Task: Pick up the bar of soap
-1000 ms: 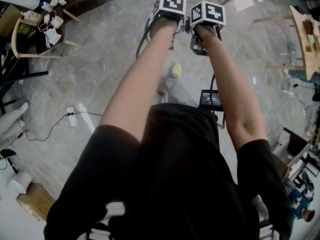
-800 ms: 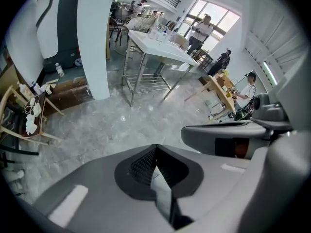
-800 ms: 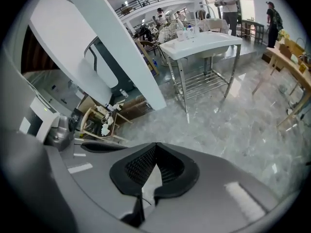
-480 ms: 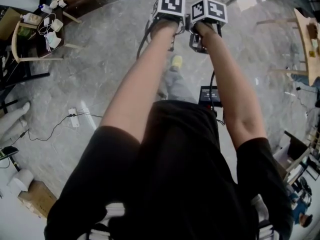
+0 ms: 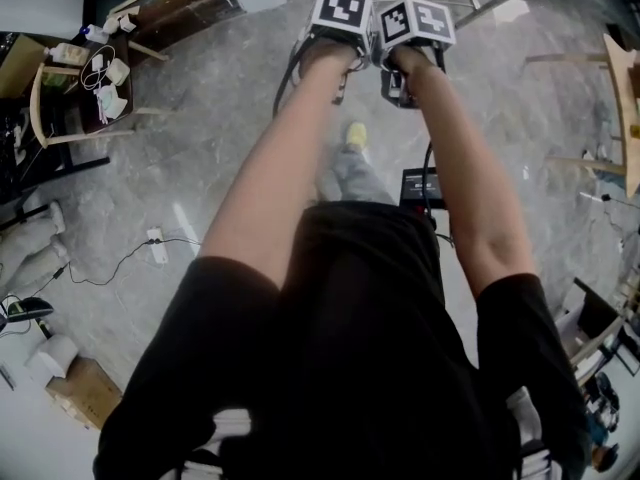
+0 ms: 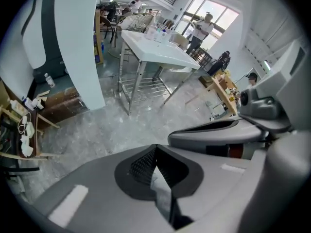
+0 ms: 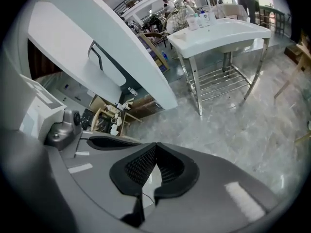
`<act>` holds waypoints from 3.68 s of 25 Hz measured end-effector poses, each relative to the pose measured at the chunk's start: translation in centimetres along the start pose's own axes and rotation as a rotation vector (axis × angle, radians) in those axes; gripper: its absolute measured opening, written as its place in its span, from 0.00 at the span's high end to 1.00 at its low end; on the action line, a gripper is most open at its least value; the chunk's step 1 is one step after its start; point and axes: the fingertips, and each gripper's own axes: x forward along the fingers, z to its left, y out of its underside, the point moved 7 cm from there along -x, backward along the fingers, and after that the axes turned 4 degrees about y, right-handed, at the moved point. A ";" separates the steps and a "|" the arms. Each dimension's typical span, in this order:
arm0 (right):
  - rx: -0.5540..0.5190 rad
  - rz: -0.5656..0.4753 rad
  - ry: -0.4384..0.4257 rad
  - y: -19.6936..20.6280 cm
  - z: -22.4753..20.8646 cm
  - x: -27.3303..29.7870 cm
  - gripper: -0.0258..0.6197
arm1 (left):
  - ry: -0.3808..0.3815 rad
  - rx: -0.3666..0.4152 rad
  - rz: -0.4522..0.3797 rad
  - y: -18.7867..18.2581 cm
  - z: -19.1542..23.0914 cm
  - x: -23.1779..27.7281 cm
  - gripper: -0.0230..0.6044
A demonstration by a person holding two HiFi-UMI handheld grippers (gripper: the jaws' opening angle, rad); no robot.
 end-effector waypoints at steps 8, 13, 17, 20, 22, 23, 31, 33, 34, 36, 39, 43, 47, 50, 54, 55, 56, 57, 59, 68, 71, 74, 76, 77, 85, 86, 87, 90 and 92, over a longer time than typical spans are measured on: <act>-0.013 0.023 0.003 -6.0 -3.6 1.2 0.94 | 0.003 -0.003 0.016 -6.6 0.2 3.2 0.97; -0.043 0.031 0.010 -8.8 -5.2 1.7 0.94 | 0.010 0.006 0.023 -9.2 0.3 4.4 0.97; -0.061 0.024 0.037 -10.8 -6.9 1.8 0.94 | 0.035 -0.049 -0.015 -11.2 -0.1 5.9 0.97; -0.058 0.024 0.031 -12.2 -8.2 1.6 0.94 | 0.039 -0.105 0.000 -12.4 -0.6 7.0 0.97; -0.042 0.029 0.013 -12.8 -9.0 1.6 0.94 | 0.016 -0.122 0.004 -13.2 -0.9 7.4 0.97; -0.035 0.029 0.007 -13.2 -9.3 1.6 0.94 | 0.004 -0.125 0.005 -13.6 -1.0 7.5 0.97; -0.062 0.019 0.011 -15.8 -10.2 1.4 0.94 | -0.073 -0.116 -0.002 -16.3 -0.9 7.4 0.97; -0.070 0.013 0.014 -16.0 -10.0 1.3 0.94 | -0.071 -0.119 -0.013 -16.5 -0.9 7.2 0.97; -0.073 0.013 0.015 -16.1 -10.0 1.3 0.94 | -0.072 -0.120 -0.019 -16.6 -0.7 7.2 0.97; -0.079 0.012 0.020 -16.8 -9.8 1.5 0.94 | -0.073 -0.124 -0.025 -17.2 -0.3 7.1 0.97; -0.078 0.008 0.034 -17.8 -9.7 2.1 0.94 | -0.072 -0.120 -0.037 -18.2 0.4 7.2 0.97; -0.070 0.002 0.054 -19.3 -9.4 3.0 0.94 | -0.053 -0.114 -0.038 -19.9 1.5 7.3 0.97; -0.068 -0.009 0.067 -22.6 -9.6 3.9 0.94 | -0.038 -0.108 -0.033 -23.1 2.5 7.5 0.97; -0.066 -0.013 0.080 -25.7 -9.9 4.5 0.94 | -0.034 -0.096 -0.027 -26.2 3.6 7.8 0.97; -0.053 -0.011 0.086 -29.5 -9.7 5.7 0.94 | -0.022 -0.083 -0.018 -30.0 5.2 8.1 0.97; -0.051 -0.012 0.089 -30.3 -9.7 5.9 0.94 | -0.020 -0.081 -0.016 -30.9 5.5 8.0 0.97; -0.049 -0.014 0.092 -31.1 -9.7 6.0 0.94 | -0.018 -0.078 -0.015 -31.7 5.8 8.0 0.97; -0.048 -0.016 0.094 -31.9 -9.8 6.0 0.94 | -0.016 -0.075 -0.015 -32.5 5.9 8.1 0.97; -0.047 -0.018 0.099 -33.4 -10.1 6.3 0.94 | -0.017 -0.065 -0.013 -34.0 6.3 8.1 0.97; -0.037 -0.013 0.133 -38.5 -10.9 7.4 0.94 | 0.002 -0.048 -0.002 -39.4 7.9 8.7 0.97; -0.030 -0.017 0.141 -40.5 -11.3 7.7 0.94 | 0.018 -0.037 0.005 -41.3 8.3 9.1 0.97; -0.028 -0.013 0.151 -41.8 -11.4 8.2 0.94 | 0.034 -0.035 0.013 -42.7 9.0 9.5 0.97; -0.027 -0.008 0.159 -42.7 -11.3 8.8 0.94 | 0.041 -0.038 0.022 -43.4 9.6 9.7 0.97; -0.025 -0.008 0.159 -43.1 -11.3 8.9 0.94 | 0.041 -0.040 0.027 -43.8 9.9 9.7 0.97; -0.022 -0.017 0.171 -46.2 -11.0 9.6 0.94 | 0.079 -0.037 0.047 -46.6 11.0 9.7 0.97; -0.021 -0.015 0.163 -46.4 -10.9 9.7 0.94 | 0.082 -0.034 0.060 -46.7 11.0 9.8 0.97; -0.016 -0.013 0.152 -46.5 -10.9 9.7 0.94 | 0.088 -0.032 0.076 -46.7 11.0 9.8 0.96; -0.002 -0.012 0.136 -46.7 -11.1 9.8 0.94 | 0.106 -0.036 0.112 -47.0 11.0 9.8 0.96; -0.007 -0.009 0.159 -46.9 -11.3 9.8 0.94 | 0.105 -0.042 0.128 -47.0 11.1 9.8 0.96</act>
